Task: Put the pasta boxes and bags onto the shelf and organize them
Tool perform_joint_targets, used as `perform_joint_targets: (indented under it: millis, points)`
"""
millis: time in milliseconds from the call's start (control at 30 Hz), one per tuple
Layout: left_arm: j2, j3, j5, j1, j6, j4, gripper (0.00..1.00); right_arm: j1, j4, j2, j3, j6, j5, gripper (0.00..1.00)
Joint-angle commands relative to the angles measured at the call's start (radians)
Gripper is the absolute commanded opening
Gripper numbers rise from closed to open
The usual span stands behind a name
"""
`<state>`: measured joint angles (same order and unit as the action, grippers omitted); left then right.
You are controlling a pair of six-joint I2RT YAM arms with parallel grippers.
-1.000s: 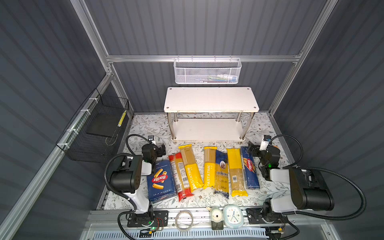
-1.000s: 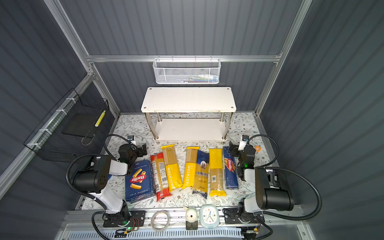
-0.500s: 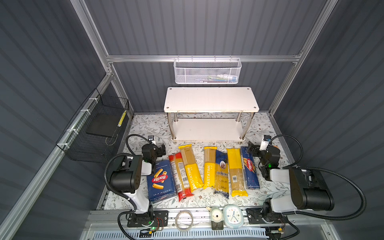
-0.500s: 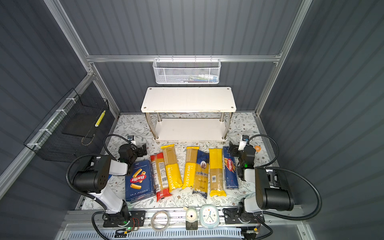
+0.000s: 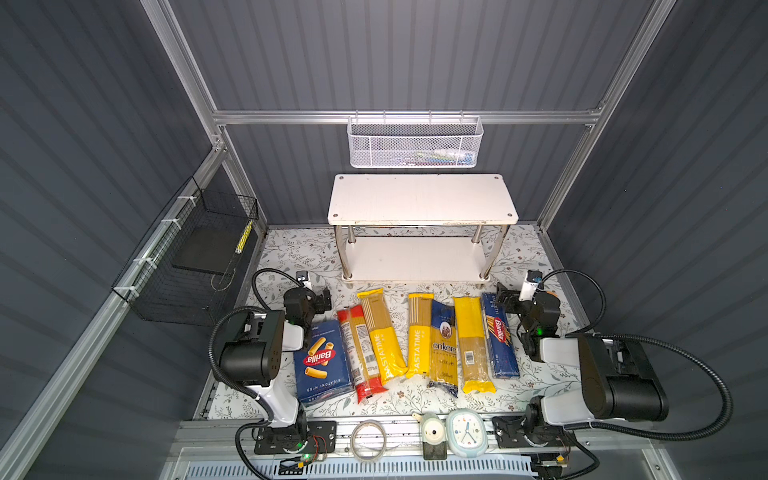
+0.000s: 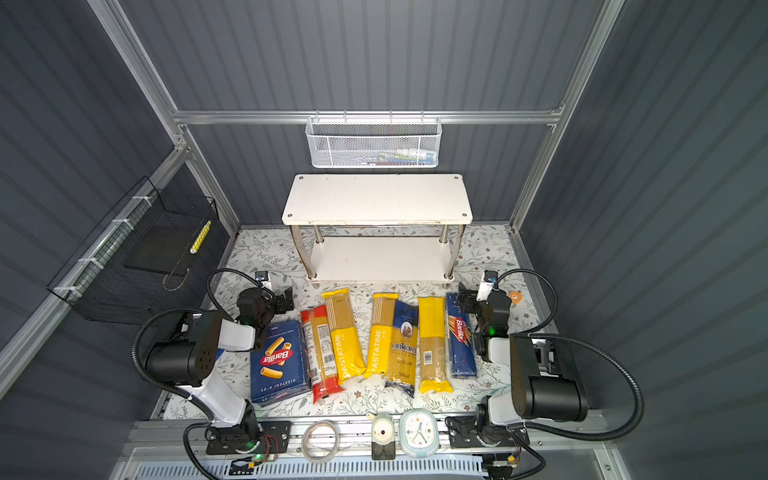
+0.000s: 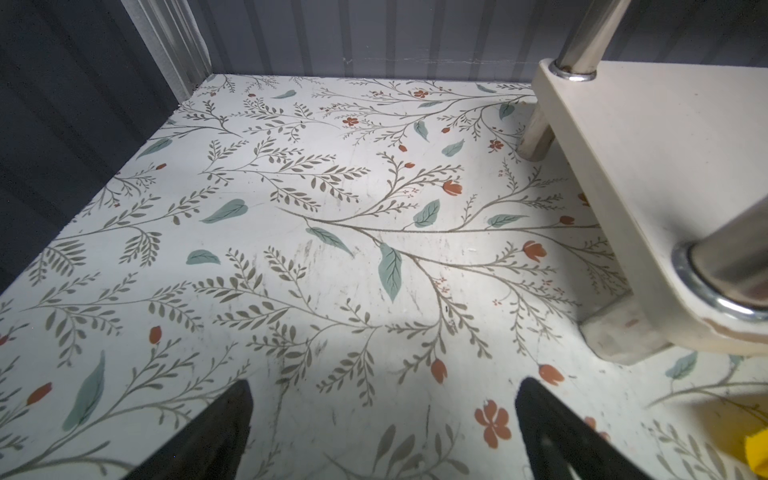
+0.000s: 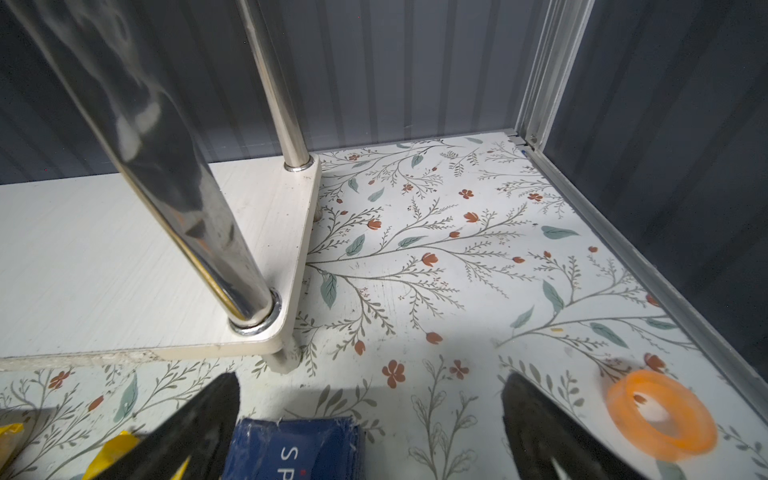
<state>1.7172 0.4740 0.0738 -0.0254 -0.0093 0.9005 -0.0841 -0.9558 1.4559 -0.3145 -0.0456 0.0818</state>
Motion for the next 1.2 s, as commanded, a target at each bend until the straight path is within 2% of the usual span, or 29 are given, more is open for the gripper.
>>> perform_joint_targets:
  millis: [0,267,400,533,700,867,967,1167]
  points:
    - [0.001,0.005,-0.002,-0.004,0.020,-0.001,0.99,0.003,0.003,0.003,-0.021,-0.008,-0.008,0.99]
    - [-0.002,-0.002,-0.006,-0.004,0.019,0.006,1.00,0.003,-0.001,0.001,-0.018,-0.007,-0.009,0.99]
    - [-0.044,0.015,0.016,-0.004,0.009,-0.052,0.99,0.015,0.052,-0.029,-0.039,-0.021,-0.085,0.99]
    - [-0.113,0.020,0.034,-0.004,0.003,-0.113,1.00,0.026,0.404,-0.183,-0.173,-0.036,-0.124,0.99]
    - [-0.269,0.134,0.025,-0.004,-0.029,-0.416,1.00,0.049,0.709,-0.330,-0.267,-0.165,-0.049,0.95]
    - [-0.394,0.270,-0.100,-0.005,-0.075,-0.701,1.00,0.138,0.964,-0.468,-0.314,-0.213,-0.050,0.93]
    - [-0.442,0.270,-0.178,-0.023,-0.125,-0.762,1.00,0.222,1.104,-0.539,-0.327,-0.227,-0.102,0.92]
    - [-0.531,0.231,-0.193,-0.114,-0.168,-0.838,1.00,0.332,1.368,-0.630,-0.324,-0.330,-0.163,0.87]
